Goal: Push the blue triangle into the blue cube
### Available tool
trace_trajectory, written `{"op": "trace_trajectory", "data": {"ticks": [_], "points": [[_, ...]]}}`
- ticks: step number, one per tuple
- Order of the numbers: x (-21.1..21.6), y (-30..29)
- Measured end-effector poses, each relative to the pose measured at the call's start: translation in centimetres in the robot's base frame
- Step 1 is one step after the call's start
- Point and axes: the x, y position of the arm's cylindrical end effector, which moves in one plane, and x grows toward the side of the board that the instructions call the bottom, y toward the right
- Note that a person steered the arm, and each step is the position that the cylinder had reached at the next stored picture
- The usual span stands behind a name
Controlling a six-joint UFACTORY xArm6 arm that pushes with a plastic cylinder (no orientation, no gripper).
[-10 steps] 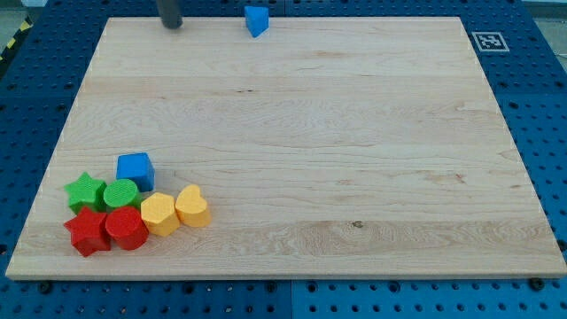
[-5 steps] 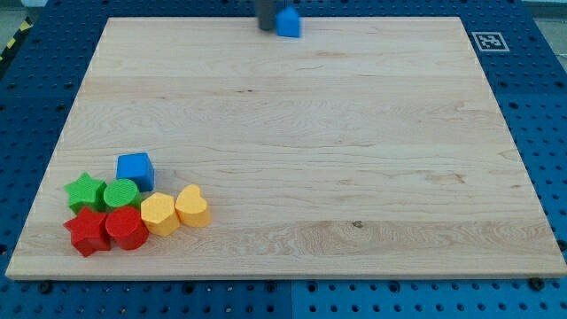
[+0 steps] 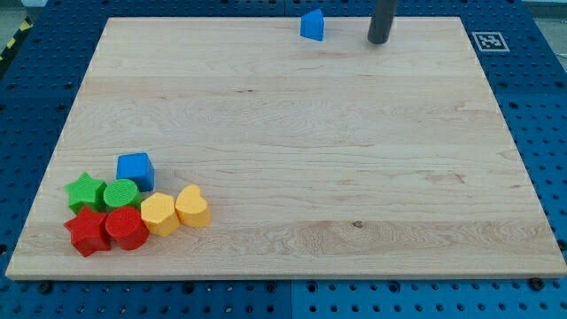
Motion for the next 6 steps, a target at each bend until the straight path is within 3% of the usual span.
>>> {"op": "trace_trajectory", "data": {"ticks": [1, 4, 6], "points": [[-0.4, -0.2], [-1.9, -11.3], [-3.0, -11.8]]}}
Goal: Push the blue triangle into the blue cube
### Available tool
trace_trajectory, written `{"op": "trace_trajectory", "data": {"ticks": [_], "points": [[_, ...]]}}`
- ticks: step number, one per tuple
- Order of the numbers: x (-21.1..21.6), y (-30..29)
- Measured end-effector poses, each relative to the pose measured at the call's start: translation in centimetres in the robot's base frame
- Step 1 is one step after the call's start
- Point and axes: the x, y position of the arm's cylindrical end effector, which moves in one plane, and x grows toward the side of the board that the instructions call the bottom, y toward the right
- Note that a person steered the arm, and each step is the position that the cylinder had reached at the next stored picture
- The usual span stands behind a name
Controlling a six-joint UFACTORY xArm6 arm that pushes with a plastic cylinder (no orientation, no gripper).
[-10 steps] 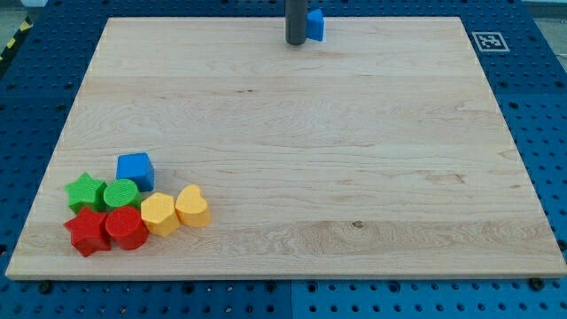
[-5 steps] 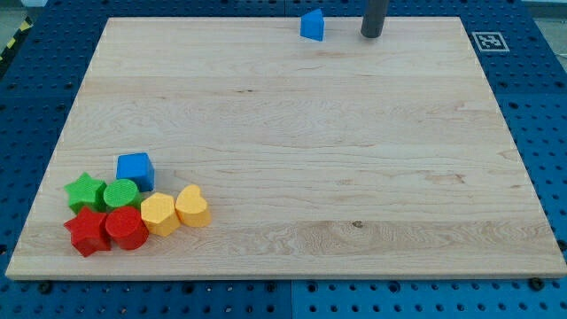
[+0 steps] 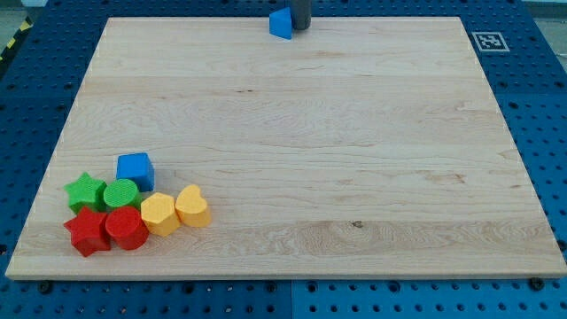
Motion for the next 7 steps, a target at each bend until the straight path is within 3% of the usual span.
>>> {"op": "trace_trajectory", "data": {"ticks": [3, 5, 7], "points": [[-0.9, -7.5], [-0.4, -9.1], [5.0, -9.1]]}}
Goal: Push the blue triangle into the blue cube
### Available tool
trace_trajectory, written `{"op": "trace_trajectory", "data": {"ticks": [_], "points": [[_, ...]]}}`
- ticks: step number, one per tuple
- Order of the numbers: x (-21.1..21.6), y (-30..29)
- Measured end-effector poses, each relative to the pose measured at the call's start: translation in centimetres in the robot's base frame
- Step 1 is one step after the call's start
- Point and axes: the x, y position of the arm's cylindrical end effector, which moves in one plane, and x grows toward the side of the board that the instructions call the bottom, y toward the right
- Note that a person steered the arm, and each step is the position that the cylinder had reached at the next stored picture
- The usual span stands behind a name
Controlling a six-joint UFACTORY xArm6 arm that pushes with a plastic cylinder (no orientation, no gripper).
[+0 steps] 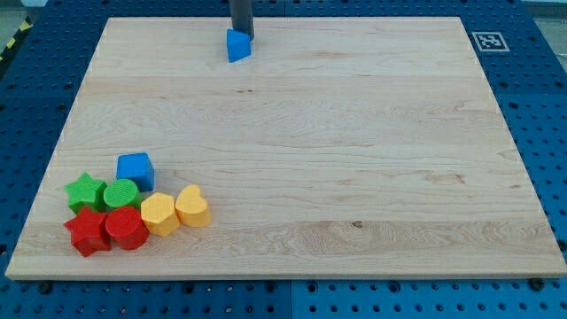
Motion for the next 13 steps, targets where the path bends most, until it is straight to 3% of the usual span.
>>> {"op": "trace_trajectory", "data": {"ticks": [2, 10, 13], "points": [[6.4, -0.3], [6.5, -10.0], [9.9, -10.0]]}}
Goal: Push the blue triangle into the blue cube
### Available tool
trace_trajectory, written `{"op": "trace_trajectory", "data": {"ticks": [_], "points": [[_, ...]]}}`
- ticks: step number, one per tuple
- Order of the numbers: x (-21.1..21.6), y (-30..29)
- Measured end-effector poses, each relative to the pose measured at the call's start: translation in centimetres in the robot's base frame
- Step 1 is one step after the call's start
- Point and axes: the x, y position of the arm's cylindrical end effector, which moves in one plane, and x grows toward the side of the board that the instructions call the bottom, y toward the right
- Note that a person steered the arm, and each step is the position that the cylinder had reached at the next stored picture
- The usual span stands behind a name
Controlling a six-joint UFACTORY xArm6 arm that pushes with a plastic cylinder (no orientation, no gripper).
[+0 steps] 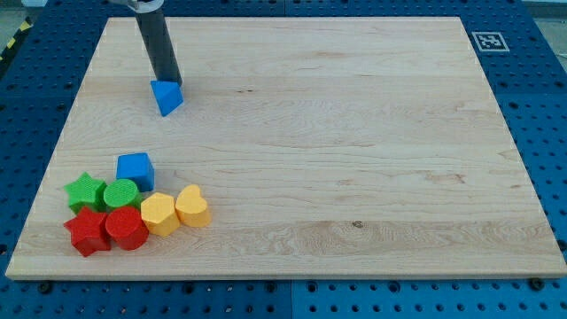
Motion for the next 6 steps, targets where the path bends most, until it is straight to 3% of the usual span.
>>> {"op": "trace_trajectory", "data": {"ticks": [6], "points": [[10.3, 0.0]]}}
